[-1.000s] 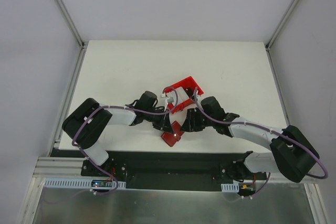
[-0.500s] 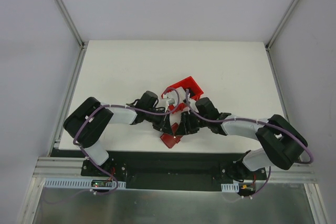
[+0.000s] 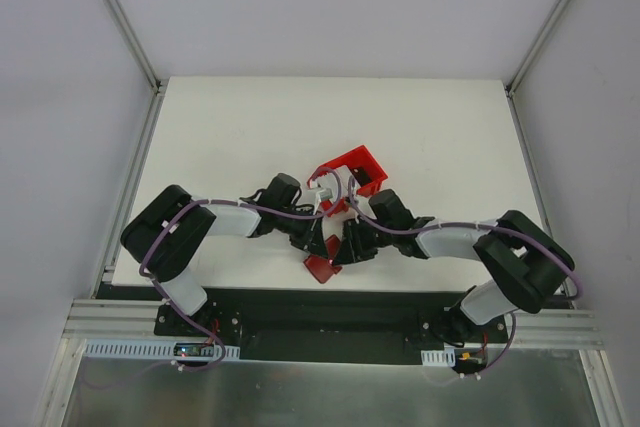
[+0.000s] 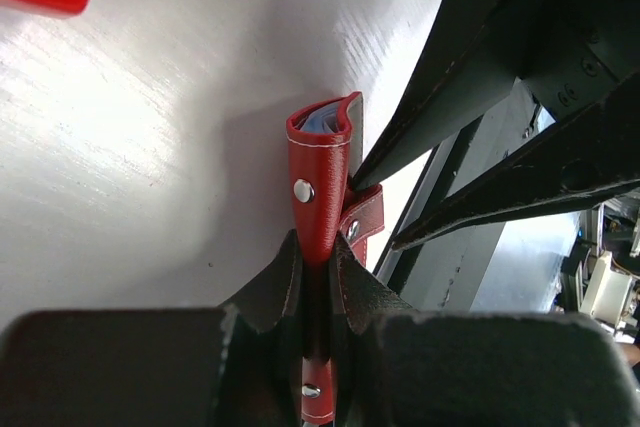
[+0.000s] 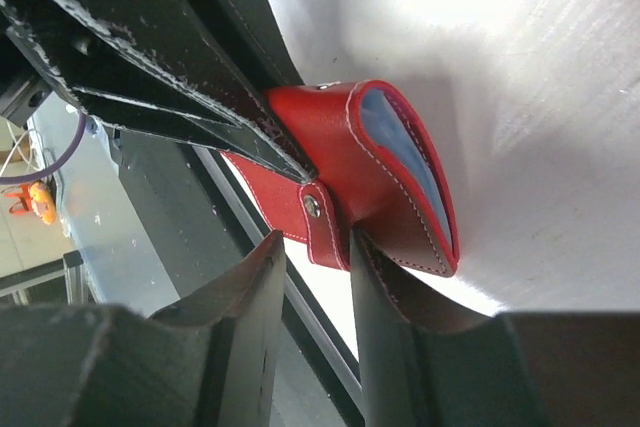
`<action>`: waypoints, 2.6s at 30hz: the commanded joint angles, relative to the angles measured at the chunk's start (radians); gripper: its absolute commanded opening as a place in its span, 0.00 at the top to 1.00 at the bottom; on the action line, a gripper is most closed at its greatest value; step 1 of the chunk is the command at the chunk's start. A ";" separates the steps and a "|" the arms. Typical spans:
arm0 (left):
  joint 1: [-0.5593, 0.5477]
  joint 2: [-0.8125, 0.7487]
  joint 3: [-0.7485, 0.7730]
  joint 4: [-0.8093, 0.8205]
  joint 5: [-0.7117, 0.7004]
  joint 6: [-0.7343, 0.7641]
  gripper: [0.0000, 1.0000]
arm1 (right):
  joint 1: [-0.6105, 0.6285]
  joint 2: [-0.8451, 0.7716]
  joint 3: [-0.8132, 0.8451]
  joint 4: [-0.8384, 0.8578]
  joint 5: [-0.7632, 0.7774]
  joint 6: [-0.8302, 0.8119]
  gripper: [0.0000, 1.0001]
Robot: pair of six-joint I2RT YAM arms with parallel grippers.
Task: Put the credit cards into the card holder
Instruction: Open the card holder at the center of the board.
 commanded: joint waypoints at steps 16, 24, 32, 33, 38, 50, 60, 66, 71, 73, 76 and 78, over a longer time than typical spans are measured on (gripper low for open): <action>-0.007 -0.042 -0.080 0.137 -0.287 -0.200 1.00 | 0.155 0.120 0.064 0.167 -0.128 0.015 0.90; -0.004 -0.107 -0.112 0.080 -0.344 -0.162 1.00 | 0.143 0.010 -0.036 0.055 0.030 -0.024 0.82; -0.004 -0.172 -0.184 0.095 -0.333 -0.189 0.96 | 0.018 -0.113 -0.052 -0.051 0.107 0.025 0.82; -0.005 -0.178 -0.187 0.095 -0.344 -0.203 0.94 | 0.020 -0.139 -0.044 -0.057 0.118 0.048 0.82; -0.008 -0.203 -0.206 0.101 -0.422 -0.298 0.91 | 0.041 -0.245 0.036 -0.131 0.217 0.089 0.83; -0.030 -0.252 -0.252 0.138 -0.532 -0.429 0.91 | 0.063 -0.064 0.122 -0.230 0.305 0.116 0.83; -0.034 -0.275 -0.278 0.114 -0.575 -0.426 0.66 | 0.066 -0.006 0.123 -0.315 0.376 0.114 0.82; -0.034 -0.374 -0.210 -0.110 -0.704 -0.335 0.43 | 0.066 0.060 0.140 -0.343 0.403 0.130 0.83; -0.036 -0.445 -0.138 -0.247 -0.773 -0.268 0.34 | 0.071 0.040 0.114 -0.334 0.408 0.136 0.83; -0.042 -0.453 -0.118 -0.253 -0.758 -0.254 0.34 | 0.072 0.012 0.108 -0.318 0.391 0.135 0.83; -0.080 -0.439 -0.068 -0.267 -0.758 -0.222 0.34 | 0.074 -0.034 0.111 -0.309 0.379 0.124 0.82; -0.129 -0.416 -0.025 -0.296 -0.776 -0.197 0.35 | 0.072 -0.061 0.120 -0.312 0.388 0.124 0.80</action>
